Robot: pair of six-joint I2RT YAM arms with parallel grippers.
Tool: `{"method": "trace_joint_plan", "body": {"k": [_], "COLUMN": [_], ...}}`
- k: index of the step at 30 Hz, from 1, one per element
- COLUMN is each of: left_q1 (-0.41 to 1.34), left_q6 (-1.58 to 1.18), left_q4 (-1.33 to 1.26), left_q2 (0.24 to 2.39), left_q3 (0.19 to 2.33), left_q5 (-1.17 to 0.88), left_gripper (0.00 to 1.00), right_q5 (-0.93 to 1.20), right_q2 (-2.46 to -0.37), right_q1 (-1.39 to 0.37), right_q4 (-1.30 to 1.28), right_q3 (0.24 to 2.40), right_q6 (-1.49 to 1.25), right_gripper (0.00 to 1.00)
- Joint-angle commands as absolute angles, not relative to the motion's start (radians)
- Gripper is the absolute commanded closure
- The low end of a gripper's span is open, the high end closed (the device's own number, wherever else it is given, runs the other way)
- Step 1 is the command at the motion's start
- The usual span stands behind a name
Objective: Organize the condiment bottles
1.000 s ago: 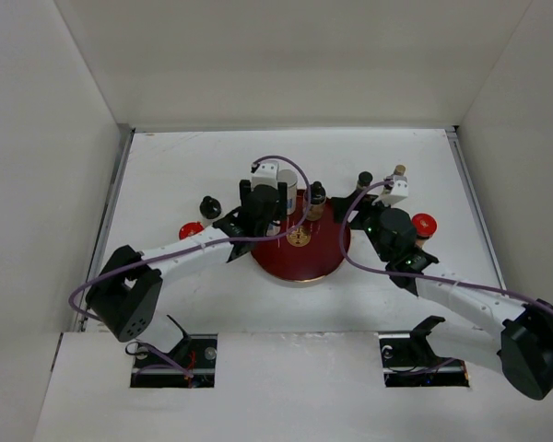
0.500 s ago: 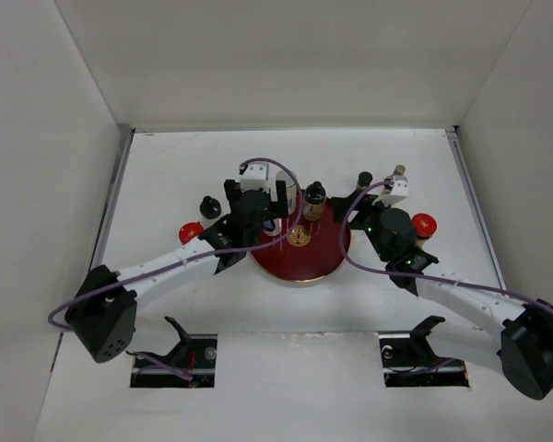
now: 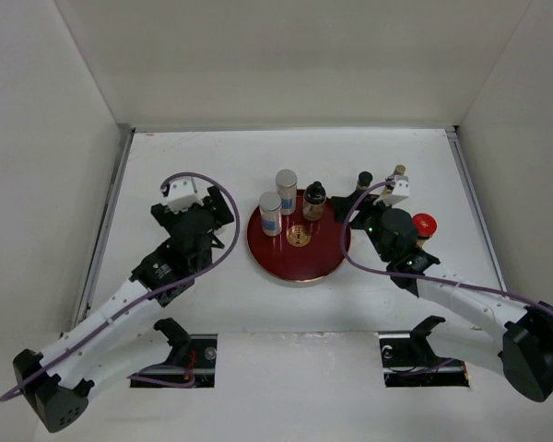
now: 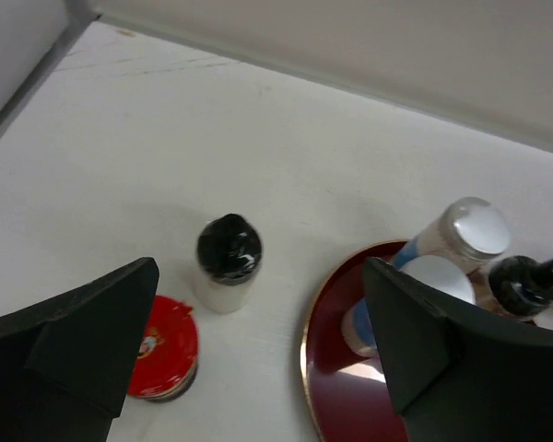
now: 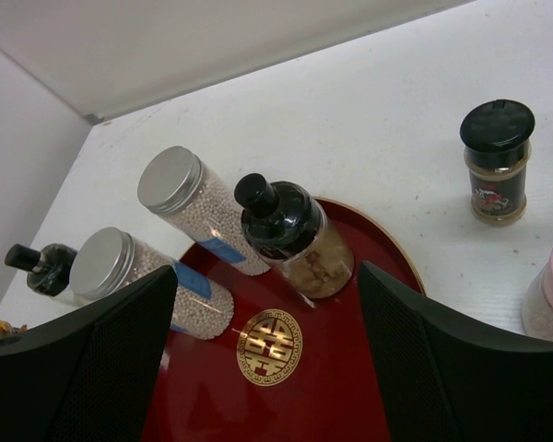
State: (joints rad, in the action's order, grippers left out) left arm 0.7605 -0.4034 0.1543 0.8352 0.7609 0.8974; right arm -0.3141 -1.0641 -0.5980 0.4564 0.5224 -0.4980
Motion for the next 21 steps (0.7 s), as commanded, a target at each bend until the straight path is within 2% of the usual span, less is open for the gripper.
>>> {"method": "trace_joint_plan", "body": {"k": [1, 4, 8, 12, 21], "left_q1": [0.708, 0.641, 0.549, 0.489, 0.481], "left_q6": [-0.552, -0.632, -0.637, -0.64, -0.621], "left_q4": [0.489, 0.618, 0.641, 0.585, 0.419], "left_q2": [0.813, 0.795, 0.769, 0.784, 0.905], "left_q3": [0.804, 0.798, 0.756, 0.698, 0.631], "left_q5": [0.895, 0.812, 0.694, 0.615, 0.597], "left_gripper": [0.03, 0.02, 0.01, 0.0, 0.01], "right_q5": [-0.308, -0.31, -0.307, -0.307, -0.307], "right_q2": [-1.048, -1.04, -1.04, -1.052, -1.074], "right_q1": [-0.61, -0.611, -0.611, -0.611, -0.613], "right_q4": [0.499, 0.492, 0.492, 0.492, 0.492], "right_q3": [0.537, 0.538, 0.537, 0.54, 0.548], "right_q6": [-0.5, -0.499, -0.5, -0.499, -0.497], "right_gripper": [0.16, 0.13, 0.12, 0.11, 0.11]}}
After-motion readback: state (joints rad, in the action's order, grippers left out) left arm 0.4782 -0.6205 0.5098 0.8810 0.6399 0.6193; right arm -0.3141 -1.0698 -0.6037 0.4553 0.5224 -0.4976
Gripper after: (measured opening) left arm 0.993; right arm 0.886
